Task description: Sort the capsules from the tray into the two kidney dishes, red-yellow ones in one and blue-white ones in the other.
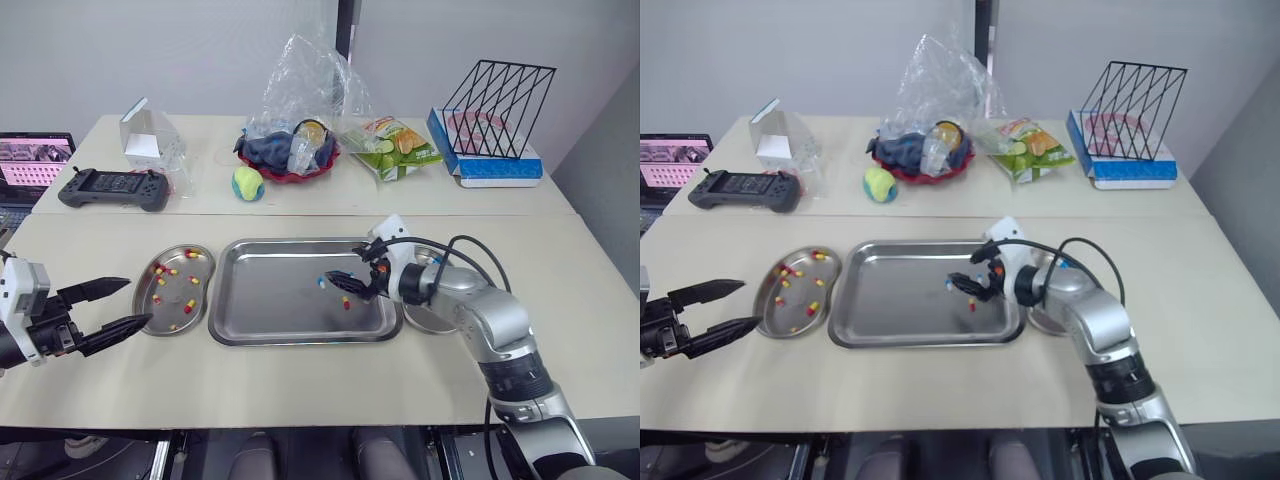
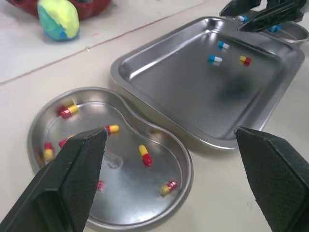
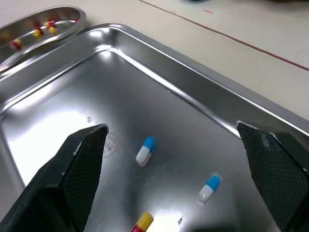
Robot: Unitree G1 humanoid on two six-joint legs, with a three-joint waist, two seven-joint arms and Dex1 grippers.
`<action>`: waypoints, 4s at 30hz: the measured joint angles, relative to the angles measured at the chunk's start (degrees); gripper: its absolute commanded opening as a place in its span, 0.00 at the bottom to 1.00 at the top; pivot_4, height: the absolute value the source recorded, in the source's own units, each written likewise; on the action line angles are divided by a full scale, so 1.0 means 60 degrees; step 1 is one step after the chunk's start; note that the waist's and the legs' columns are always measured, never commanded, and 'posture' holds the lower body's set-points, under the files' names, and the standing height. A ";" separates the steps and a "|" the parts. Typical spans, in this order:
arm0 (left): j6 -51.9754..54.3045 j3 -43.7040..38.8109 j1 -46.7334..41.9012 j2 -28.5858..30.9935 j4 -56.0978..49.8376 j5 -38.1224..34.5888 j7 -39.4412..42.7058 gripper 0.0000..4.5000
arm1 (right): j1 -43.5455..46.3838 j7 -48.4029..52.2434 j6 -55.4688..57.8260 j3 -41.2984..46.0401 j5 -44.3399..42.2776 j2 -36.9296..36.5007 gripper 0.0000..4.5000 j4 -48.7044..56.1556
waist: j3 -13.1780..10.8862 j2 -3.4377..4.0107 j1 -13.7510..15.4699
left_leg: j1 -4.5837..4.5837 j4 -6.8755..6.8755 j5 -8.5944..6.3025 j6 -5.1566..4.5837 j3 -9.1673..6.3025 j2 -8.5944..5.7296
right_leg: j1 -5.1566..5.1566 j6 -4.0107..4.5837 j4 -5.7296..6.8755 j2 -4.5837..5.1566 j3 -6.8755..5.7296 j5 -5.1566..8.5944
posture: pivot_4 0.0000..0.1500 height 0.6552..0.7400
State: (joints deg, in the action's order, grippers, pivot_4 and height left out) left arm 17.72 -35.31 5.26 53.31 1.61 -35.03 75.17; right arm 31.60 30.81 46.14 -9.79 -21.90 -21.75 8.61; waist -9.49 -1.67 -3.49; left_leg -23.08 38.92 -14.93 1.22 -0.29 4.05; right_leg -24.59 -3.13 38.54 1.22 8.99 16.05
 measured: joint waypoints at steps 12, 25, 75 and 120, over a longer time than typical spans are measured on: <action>-0.0243 -0.0059 0.0696 -0.0354 -0.0224 -0.0037 -0.0155 0.99 | -0.0009 -0.0100 -0.0666 -0.1566 0.1461 0.0610 1.00 -0.0198 | 0.0001 -0.0001 -0.0094 | -0.0018 -0.0006 0.0001 0.0002 -0.0007 -0.0007 | -0.0043 0.0021 0.0024 0.0035 -0.0082 0.0002 | 1.00 0.73; -0.0492 0.0033 0.0822 -0.0404 -0.0286 0.0041 -0.0333 1.00 | -0.0002 -0.0545 0.0356 -0.1679 0.1777 0.1292 0.42 -0.0412 | 0.0002 -0.0002 -0.0097 | -0.0018 -0.0006 0.0001 0.0003 -0.0007 -0.0007 | -0.0059 0.0026 0.0040 0.0053 -0.0134 -0.0001 | 1.00 0.73; -0.0841 0.1363 -0.0986 -0.0654 0.0741 0.0331 -0.0371 1.00 | -0.0459 0.1479 -0.0315 0.1805 0.0828 -0.2378 0.18 -0.1316 | -0.0001 -0.0001 -0.0084 | -0.0026 -0.0009 -0.0001 0.0000 -0.0007 -0.0017 | -0.0064 0.0031 0.0032 0.0065 -0.0143 -0.0001 | 1.00 0.73; -0.2366 0.0012 -0.0893 -0.1055 0.3433 0.0581 -0.1875 1.00 | -0.1167 0.1717 -0.6794 0.5550 0.0801 -0.3553 1.00 -0.7570 | -0.0003 0.0005 -0.0077 | 0.0069 -0.0022 -0.0003 -0.0002 0.0004 -0.0019 | 0.0045 0.0030 0.0006 0.0070 -0.0140 -0.0001 | 1.00 0.73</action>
State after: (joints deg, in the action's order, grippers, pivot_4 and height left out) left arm 3.53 -35.24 -0.10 46.99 22.21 -31.54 63.92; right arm 24.60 41.11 5.38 23.50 -17.09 -43.07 -36.81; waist -9.51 -1.64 -3.95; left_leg -22.66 38.79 -14.95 1.21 -0.27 3.93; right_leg -24.32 -2.95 38.57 1.64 8.15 16.05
